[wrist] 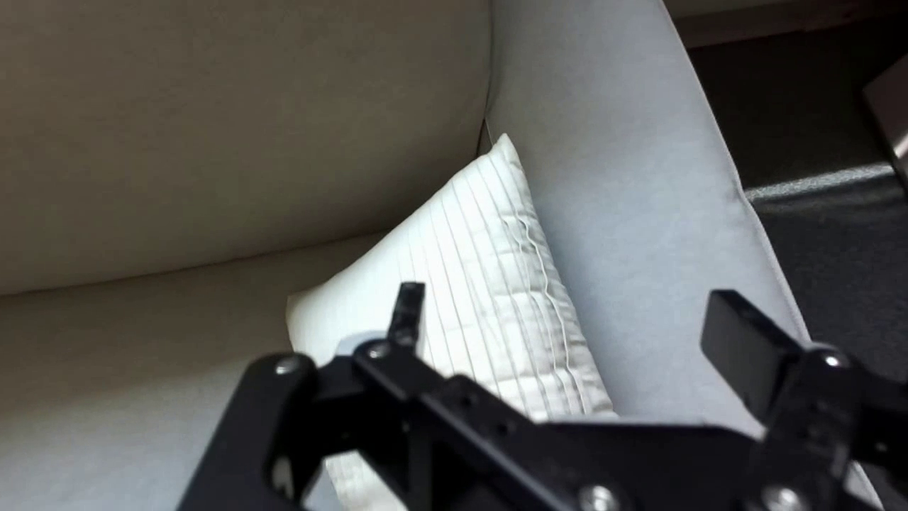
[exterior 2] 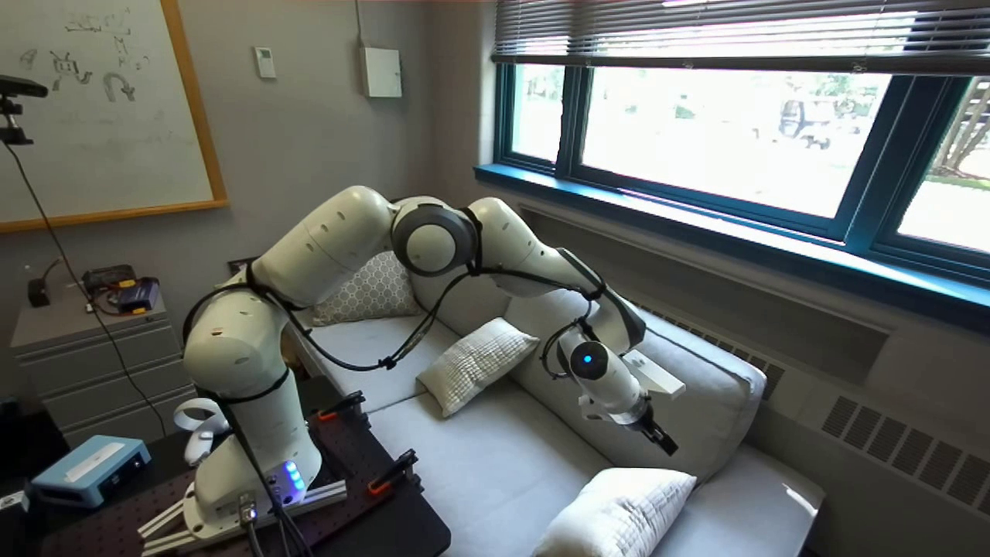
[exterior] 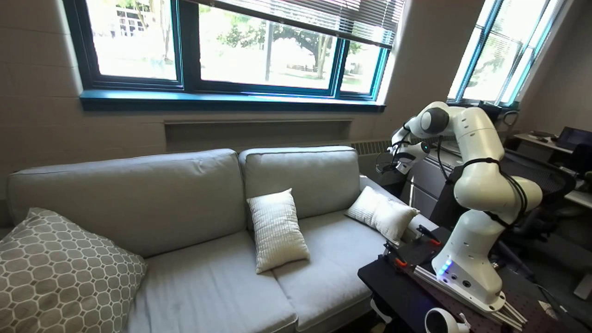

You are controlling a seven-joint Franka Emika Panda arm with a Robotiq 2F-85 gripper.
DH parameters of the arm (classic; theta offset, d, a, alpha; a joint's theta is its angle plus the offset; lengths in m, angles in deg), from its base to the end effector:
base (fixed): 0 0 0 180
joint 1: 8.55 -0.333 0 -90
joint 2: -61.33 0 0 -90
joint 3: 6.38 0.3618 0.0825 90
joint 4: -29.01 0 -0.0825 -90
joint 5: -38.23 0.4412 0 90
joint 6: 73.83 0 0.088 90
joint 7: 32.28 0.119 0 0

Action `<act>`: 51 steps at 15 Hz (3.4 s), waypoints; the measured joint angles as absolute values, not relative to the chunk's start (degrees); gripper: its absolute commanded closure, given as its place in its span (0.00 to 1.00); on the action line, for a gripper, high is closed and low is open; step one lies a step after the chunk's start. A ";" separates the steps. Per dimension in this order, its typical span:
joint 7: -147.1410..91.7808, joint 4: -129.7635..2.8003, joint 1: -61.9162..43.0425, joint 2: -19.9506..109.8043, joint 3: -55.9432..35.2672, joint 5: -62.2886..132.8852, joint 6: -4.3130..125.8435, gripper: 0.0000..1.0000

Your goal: Arrange the pillows neatly to the right

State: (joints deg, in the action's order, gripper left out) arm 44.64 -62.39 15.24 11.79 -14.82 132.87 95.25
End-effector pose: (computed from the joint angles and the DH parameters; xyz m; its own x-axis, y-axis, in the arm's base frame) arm 0.6130 -0.4447 0.1200 -0.7485 0.1727 -0.6403 0.2730 0.9601 -0.0602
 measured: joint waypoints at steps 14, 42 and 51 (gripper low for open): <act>44.62 -58.96 16.01 6.28 -16.74 132.89 94.83 0.00; 102.97 -33.96 -15.33 -1.57 -17.81 91.20 78.83 0.00; 108.18 -30.59 -13.80 -4.97 -16.28 83.25 71.92 0.00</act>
State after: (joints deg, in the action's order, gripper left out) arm 108.18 -30.59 -13.80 -4.97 -16.28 83.25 71.92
